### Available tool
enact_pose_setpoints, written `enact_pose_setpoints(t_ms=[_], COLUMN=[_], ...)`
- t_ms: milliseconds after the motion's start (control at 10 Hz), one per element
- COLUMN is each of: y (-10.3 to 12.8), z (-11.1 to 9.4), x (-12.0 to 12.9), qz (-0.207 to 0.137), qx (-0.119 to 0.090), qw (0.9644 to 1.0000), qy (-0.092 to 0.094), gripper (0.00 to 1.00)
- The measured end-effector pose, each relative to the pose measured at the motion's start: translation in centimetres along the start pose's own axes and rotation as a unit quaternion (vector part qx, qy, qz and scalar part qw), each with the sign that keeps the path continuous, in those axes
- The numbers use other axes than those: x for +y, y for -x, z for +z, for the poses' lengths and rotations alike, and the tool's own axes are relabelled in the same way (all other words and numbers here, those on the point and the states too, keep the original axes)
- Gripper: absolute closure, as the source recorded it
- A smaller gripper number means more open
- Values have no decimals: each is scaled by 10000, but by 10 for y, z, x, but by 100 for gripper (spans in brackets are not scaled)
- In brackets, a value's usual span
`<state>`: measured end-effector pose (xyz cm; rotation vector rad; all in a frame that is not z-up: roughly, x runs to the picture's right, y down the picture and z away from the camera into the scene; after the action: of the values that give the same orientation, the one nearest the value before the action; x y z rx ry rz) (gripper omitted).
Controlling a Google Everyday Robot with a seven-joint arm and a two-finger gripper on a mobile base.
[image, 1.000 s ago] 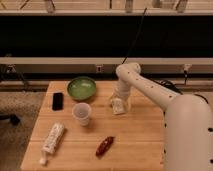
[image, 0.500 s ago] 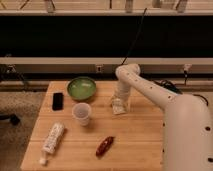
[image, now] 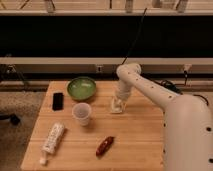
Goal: Wipe the white sponge on the table
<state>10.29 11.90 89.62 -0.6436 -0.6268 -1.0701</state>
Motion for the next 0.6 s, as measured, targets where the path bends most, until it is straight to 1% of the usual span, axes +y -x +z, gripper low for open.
enact_pose_setpoints(t_ms=[100,300,600], y=[9,29,45], z=[0,3,5], x=[7,-2,-1], qz=[-67,-240,-377], qx=[3,-98,-135], qw=[10000,9996,9990], qy=[33,80,183], gripper=[99,100,100])
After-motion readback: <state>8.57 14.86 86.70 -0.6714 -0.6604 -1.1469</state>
